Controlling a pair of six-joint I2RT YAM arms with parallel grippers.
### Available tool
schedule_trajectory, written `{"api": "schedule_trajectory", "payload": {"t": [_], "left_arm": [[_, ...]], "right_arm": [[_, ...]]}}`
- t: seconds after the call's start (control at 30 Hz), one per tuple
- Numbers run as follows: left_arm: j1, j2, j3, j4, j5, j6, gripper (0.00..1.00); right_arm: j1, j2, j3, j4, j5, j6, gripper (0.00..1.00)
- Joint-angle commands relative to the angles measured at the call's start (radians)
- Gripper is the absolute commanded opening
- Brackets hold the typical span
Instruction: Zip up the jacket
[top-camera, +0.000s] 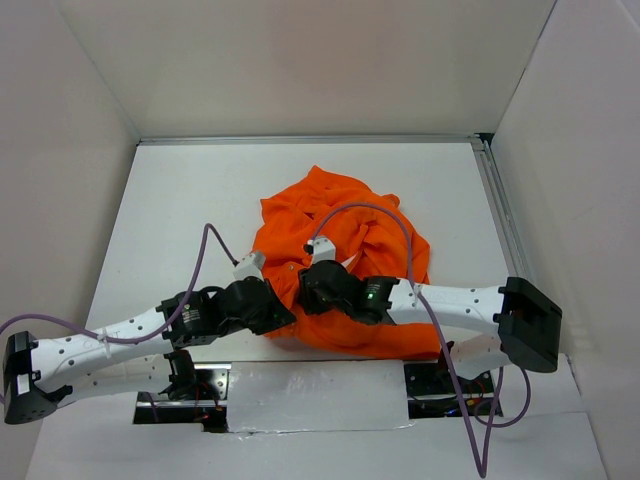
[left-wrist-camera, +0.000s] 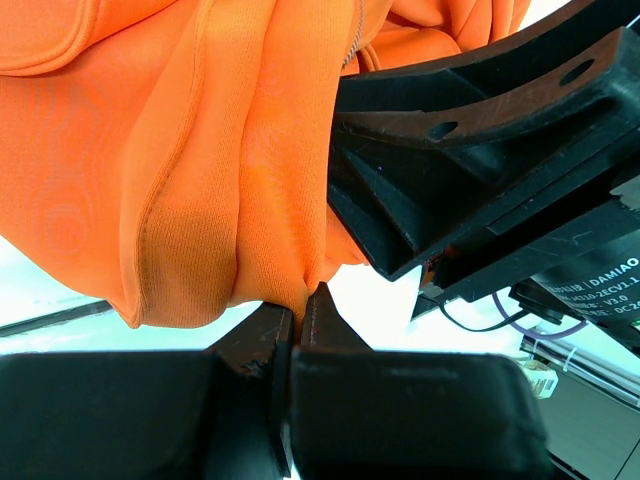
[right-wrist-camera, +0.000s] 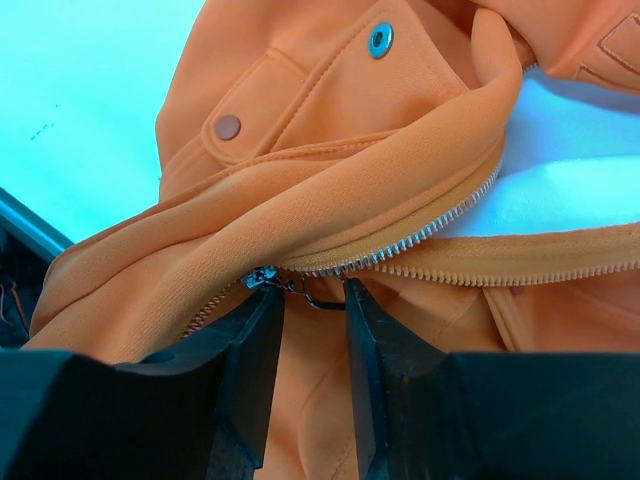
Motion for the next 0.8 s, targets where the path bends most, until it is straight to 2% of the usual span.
{"api": "schedule_trajectory", "payload": {"t": [0.0,0.1,0.2,0.27,0.37,0.47,0.5,0.57,0.63,0.73,0.77], "left_arm": [[-0.001,-0.014,-0.004,0.027,0.001,0.017,0.0],[0.001,-0.011,-0.001,0.029,0.003,0.018,0.0],[-0.001,-0.01,0.001,0.027,0.005,0.021,0.0],[0.001,-0.01,0.001,0.026,0.008,0.019,0.0],[0.001,-0.017,0.0,0.013,0.012,0.01,0.0],[0.001,-0.026,0.008,-0.008,0.04,0.004,0.0],[-0.001,-0.029,0.013,-0.026,0.05,-0.004,0.0],[-0.001,-0.036,0.025,-0.043,0.09,-0.007,0.0],[0.001,-0.041,0.036,-0.04,0.118,0.011,0.0],[0.001,-0.064,0.042,-0.008,0.178,0.065,0.0],[0.001,-0.07,0.04,0.0,0.19,0.076,0.0]], "right_arm": [[-0.001,0.002,0.033,0.061,0.022,-0.019,0.38],[-0.002,0.038,0.059,0.068,0.013,-0.039,0.36],[0.001,0.061,0.08,0.069,0.019,-0.039,0.0],[0.002,0.062,0.083,0.055,0.042,-0.025,0.0],[0.004,0.02,0.079,-0.035,0.233,0.091,0.0],[-0.031,0.008,0.118,-0.284,0.341,0.359,0.0],[-0.046,0.012,0.163,-0.457,0.391,0.405,0.0],[-0.099,0.029,0.187,-0.575,0.444,0.478,0.0],[-0.184,0.042,0.191,-0.652,0.458,0.469,0.0],[-0.269,0.031,0.171,-0.623,0.465,0.395,0.0],[-0.331,0.025,0.166,-0.611,0.474,0.354,0.0]]}}
